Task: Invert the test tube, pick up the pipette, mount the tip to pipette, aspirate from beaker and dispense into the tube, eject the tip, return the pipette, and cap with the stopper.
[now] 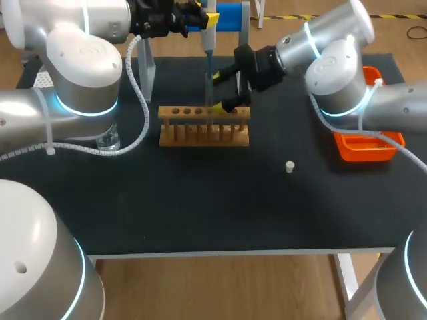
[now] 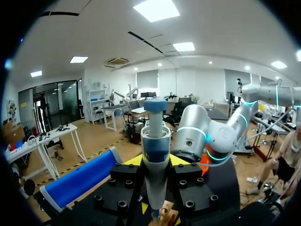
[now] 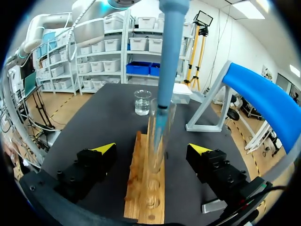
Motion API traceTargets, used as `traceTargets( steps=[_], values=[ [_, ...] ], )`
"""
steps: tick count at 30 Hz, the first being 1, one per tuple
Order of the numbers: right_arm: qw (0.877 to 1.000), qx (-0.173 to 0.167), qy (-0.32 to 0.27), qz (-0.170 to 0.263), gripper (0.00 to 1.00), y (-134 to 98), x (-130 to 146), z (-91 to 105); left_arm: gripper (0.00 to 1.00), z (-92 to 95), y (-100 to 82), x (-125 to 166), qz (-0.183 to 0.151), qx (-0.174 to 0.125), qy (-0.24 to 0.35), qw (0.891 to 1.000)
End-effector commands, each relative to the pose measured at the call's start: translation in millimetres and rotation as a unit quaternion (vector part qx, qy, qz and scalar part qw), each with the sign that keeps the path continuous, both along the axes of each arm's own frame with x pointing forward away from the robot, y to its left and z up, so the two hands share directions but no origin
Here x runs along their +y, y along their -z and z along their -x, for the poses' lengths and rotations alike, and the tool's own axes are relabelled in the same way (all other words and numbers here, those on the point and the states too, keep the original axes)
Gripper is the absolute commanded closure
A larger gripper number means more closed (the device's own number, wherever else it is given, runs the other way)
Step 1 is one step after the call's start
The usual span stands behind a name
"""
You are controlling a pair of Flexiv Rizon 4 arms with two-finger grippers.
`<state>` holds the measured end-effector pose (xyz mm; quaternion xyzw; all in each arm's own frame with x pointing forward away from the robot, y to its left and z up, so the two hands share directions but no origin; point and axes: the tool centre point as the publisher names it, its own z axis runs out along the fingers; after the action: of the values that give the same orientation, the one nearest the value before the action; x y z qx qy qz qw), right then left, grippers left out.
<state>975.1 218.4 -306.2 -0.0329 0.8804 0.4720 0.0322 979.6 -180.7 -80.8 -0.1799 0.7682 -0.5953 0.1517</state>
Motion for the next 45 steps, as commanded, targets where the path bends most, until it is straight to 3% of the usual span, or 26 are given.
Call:
traceTargets(
  steps=[1, 11, 16, 23, 31, 45],
  values=[
    [1.000, -0.008, 0.010, -0.012, 0.00, -6, -22, 14.8, 1.00, 0.1, 1.5, 0, 0.003, -0.002, -0.001, 1.000],
    [0.997, -0.021, 0.045, -0.060, 0.00, -24, -68, 35.0, 1.00, 0.1, 1.5, 0, 0.003, -0.002, -0.001, 1.000],
    [0.994, -0.043, 0.053, -0.085, 0.00, -47, -88, 46.6, 1.00, 0.1, 1.5, 0, 0.003, -0.002, -0.001, 1.000],
    [0.990, -0.076, 0.046, -0.112, 0.00, -96, -104, 55.9, 1.00, 0.1, 1.5, 0, 0.003, -0.002, -0.001, 1.000],
    [0.991, -0.055, 0.052, -0.111, 0.00, -151, -111, 57.6, 1.00, 0.1, 1.5, 0, 0.003, -0.002, -0.001, 1.000],
    [0.990, -0.067, 0.056, -0.110, 0.00, -235, -106, 48.3, 1.00, 0.1, 1.5, 0, 0.003, -0.002, -0.001, 1.000]
  ],
)
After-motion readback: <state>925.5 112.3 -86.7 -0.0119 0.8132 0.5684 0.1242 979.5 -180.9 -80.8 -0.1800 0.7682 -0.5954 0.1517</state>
